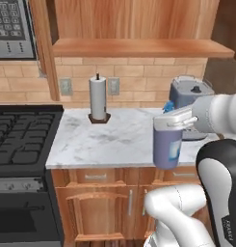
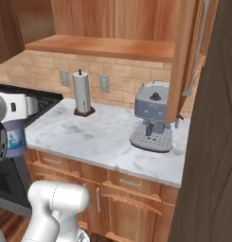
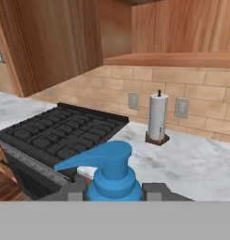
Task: Open the cabinet. Pick the soap dispenser and place it next to the sink. Then close the cabinet.
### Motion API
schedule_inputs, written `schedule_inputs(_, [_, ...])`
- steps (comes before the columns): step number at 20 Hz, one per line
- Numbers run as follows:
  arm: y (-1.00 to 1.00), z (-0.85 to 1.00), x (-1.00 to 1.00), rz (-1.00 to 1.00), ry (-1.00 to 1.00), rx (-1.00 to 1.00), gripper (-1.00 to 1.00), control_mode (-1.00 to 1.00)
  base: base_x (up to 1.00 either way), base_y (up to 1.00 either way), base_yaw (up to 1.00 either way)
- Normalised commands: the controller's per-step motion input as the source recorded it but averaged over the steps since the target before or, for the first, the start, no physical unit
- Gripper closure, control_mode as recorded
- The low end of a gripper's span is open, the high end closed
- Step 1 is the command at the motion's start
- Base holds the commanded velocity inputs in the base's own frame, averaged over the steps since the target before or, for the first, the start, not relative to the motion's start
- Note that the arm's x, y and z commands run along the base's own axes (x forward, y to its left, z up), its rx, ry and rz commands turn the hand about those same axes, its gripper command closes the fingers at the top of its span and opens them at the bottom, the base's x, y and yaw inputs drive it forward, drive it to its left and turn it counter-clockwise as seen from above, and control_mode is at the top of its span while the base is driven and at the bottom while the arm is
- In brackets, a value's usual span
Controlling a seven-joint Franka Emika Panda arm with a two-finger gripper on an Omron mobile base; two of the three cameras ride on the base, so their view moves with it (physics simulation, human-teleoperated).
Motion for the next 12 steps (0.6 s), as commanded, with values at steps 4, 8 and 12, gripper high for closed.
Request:
schedule_inputs(4, [0.00,0.00,0.00,0.00,0.00,0.00,1.00,1.00,0.00,-0.01,0.66])
schedule_inputs(8, [0.00,0.00,0.00,0.00,0.00,0.00,1.00,1.00,0.00,-0.03,0.71])
schedule_inputs(12, [0.00,0.00,0.00,0.00,0.00,0.00,1.00,1.00,0.00,-0.05,0.76])
